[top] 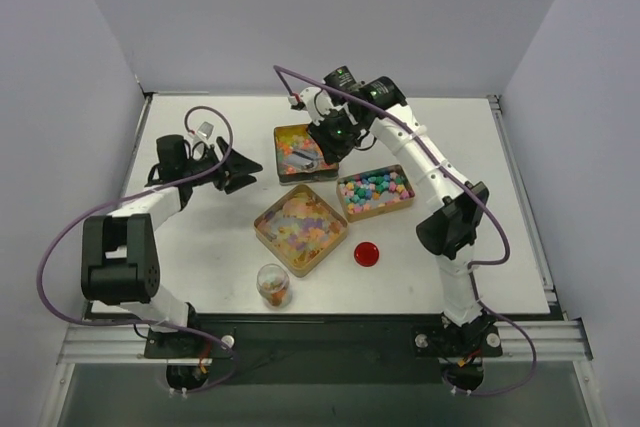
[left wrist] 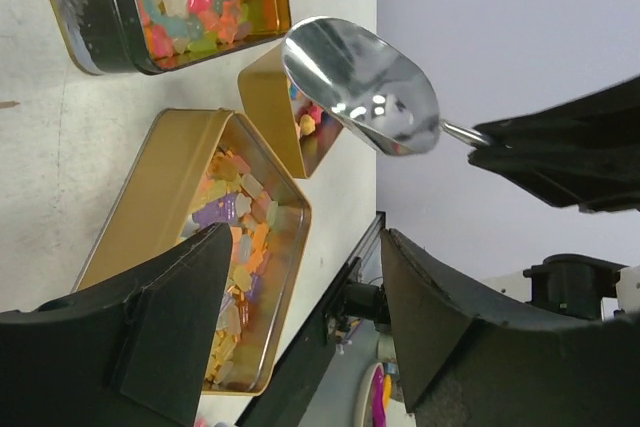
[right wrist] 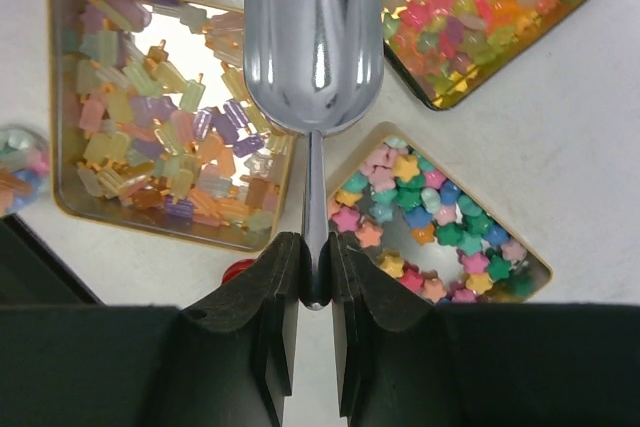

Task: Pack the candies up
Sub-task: Adjust the spatula.

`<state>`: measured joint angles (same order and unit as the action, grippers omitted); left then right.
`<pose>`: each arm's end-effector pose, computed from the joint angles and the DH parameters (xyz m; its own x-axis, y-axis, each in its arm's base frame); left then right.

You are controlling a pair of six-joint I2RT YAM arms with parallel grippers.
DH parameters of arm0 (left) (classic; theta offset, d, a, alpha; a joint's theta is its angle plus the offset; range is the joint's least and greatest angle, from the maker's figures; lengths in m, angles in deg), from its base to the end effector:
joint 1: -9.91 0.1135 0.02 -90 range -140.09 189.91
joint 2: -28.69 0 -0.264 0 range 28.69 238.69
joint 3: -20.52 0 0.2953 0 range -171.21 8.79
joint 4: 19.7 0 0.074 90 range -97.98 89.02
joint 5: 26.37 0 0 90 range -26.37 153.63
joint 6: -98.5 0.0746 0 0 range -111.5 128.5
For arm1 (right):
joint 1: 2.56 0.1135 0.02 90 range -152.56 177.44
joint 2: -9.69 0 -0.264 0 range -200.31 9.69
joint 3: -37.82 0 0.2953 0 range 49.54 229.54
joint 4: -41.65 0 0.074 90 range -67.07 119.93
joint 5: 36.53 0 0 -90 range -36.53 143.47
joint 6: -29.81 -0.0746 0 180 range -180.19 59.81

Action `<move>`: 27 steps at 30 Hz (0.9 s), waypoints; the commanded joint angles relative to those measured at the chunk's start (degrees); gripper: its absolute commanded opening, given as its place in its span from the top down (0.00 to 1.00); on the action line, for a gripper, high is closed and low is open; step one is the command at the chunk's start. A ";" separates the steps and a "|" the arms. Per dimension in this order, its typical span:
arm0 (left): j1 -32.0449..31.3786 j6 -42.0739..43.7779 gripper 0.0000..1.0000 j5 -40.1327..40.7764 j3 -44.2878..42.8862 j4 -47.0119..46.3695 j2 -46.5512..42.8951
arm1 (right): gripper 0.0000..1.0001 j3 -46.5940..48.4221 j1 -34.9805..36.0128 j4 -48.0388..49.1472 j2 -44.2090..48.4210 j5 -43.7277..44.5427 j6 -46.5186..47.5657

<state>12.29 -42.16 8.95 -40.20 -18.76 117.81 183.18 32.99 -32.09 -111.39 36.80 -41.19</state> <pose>0.3800 -0.0451 0.1796 -0.8414 -0.4825 -0.2434 0.0567 0.3692 -0.9276 0.4106 0.3198 0.3505 -0.3539 -0.6362 -0.6855 -0.8714 0.4906 -0.0055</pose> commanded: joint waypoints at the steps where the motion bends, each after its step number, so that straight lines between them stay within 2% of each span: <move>1: -1.31 -3.73 0.28 -3.15 -3.48 -6.95 3.95 | 1.00 0.83 2.50 1.37 5.15 -4.69 0.94; 4: -1.84 -9.26 0.28 -4.65 -3.22 -13.35 6.50 | 1.00 -0.05 3.91 1.55 6.03 -4.43 1.91; 11: -4.65 -15.78 0.30 -5.62 -3.48 -21.28 9.58 | 1.00 -0.31 5.32 1.64 6.47 -5.39 2.18; 14: -5.01 -18.95 0.34 -6.84 -3.48 -25.15 10.63 | 1.00 0.12 6.02 1.64 6.12 -5.66 2.18; 18: -5.45 -23.69 0.52 -8.95 -2.69 -31.38 12.04 | 1.00 0.65 6.72 1.55 4.98 -5.66 2.35; 19: -5.45 -25.96 0.70 -9.74 -2.51 -34.53 12.30 | 1.00 0.65 6.90 1.64 4.80 -5.40 2.27; 22: -5.19 -29.58 1.00 -10.54 -1.20 -39.56 12.66 | 1.00 -0.22 6.90 1.64 4.45 -4.52 2.44; 23: -5.10 -29.76 1.00 -10.54 -0.58 -39.92 12.31 | 1.00 -0.84 6.64 1.55 4.53 -4.17 2.61; 24: -4.92 -29.85 1.00 -10.45 -0.40 -39.84 12.13 | 0.83 -2.15 6.55 1.55 4.71 -3.99 2.70; 26: -4.83 -29.77 1.00 -10.71 -0.31 -40.10 11.95 | 0.59 -3.38 5.76 1.37 5.23 -4.34 2.18; 27: -4.83 -29.85 1.00 -10.72 -0.23 -40.36 11.87 | 0.55 -4.17 5.50 1.29 5.41 -4.51 1.83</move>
<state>7.76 -71.68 0.27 -40.97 -52.49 129.97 180.89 39.11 -32.59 -107.82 33.50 -38.57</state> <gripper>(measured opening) 0.098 0.353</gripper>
